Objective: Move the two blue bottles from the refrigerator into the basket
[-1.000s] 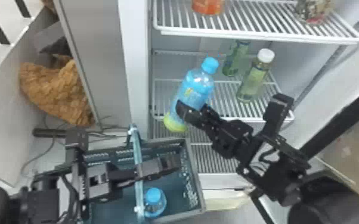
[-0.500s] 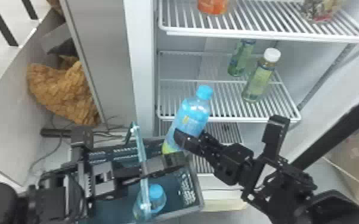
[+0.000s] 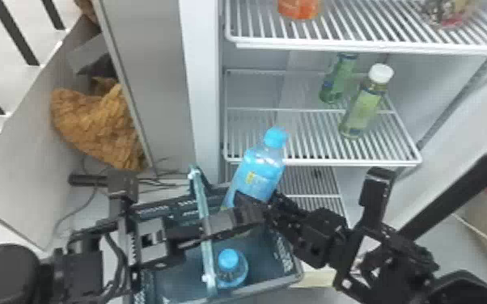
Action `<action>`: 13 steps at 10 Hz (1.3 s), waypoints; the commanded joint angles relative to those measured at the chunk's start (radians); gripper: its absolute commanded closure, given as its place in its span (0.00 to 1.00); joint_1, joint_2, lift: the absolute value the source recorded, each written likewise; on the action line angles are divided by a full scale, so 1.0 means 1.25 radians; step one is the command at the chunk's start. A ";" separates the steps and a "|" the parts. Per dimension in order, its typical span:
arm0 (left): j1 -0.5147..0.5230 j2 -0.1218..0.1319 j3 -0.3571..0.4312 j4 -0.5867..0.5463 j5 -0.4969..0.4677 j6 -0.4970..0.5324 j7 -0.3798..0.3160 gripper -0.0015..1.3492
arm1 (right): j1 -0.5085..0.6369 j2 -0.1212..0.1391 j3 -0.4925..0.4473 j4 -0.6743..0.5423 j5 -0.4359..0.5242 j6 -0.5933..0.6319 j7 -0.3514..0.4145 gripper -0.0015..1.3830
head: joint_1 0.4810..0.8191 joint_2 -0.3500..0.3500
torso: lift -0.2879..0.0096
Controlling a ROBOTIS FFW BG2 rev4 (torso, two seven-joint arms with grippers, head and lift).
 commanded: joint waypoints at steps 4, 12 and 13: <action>0.000 0.001 -0.002 0.000 0.004 -0.003 0.000 0.89 | 0.021 0.017 -0.073 -0.010 0.004 0.012 0.003 0.12 | 0.63 0.39 | 0.23; 0.008 0.000 -0.005 0.000 0.007 -0.005 0.000 0.89 | 0.161 0.055 -0.177 0.050 -0.042 -0.373 0.057 0.14 | 0.63 0.16 | 0.23; 0.012 0.000 -0.006 0.000 0.007 -0.005 0.001 0.89 | 0.186 0.059 -0.177 0.060 -0.050 -0.450 0.057 0.14 | 0.63 0.14 | 0.23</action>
